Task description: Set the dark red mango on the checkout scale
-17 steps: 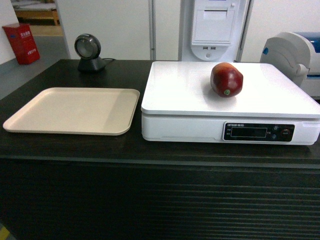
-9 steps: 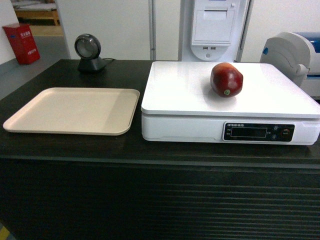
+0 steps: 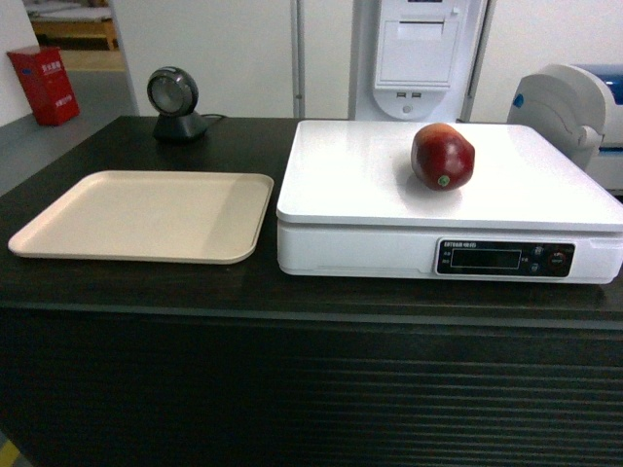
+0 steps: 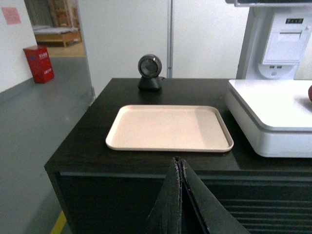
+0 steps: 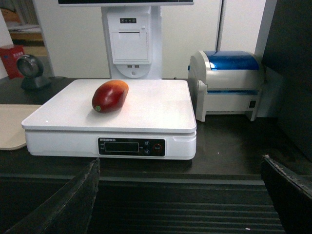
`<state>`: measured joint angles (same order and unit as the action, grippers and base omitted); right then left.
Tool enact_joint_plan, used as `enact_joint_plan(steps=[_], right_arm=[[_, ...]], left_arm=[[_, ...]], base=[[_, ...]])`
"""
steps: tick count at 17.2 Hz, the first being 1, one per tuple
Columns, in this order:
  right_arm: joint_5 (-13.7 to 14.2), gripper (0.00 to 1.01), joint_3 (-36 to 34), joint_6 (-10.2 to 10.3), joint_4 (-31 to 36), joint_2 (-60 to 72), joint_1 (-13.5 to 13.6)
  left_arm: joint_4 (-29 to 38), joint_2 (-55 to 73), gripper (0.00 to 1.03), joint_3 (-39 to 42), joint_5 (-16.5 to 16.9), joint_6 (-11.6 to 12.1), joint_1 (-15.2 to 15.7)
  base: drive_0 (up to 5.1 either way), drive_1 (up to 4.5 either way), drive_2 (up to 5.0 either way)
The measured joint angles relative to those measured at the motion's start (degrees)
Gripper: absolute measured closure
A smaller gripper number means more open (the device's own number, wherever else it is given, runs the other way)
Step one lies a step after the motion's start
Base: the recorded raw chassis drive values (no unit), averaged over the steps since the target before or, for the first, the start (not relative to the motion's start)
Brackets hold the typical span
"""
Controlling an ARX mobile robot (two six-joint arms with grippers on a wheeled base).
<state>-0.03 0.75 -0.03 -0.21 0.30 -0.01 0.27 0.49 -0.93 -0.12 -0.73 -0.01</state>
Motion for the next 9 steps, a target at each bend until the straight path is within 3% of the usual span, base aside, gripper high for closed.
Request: enact_joint_plan(steps=[3, 9], right_arm=[[0.0, 0.03, 0.0, 0.0, 0.0, 0.0, 0.0], [0.0, 0.03, 0.0, 0.0, 0.0, 0.0, 0.0]], left_arm=[[-0.5, 0.0, 1.01, 0.3, 0.1, 0.1, 0.0], [-0.5, 0.0, 0.37, 0.3, 0.1, 0.1, 0.0]], base=[[0.0, 0.00, 0.0], [0.0, 0.00, 0.0]])
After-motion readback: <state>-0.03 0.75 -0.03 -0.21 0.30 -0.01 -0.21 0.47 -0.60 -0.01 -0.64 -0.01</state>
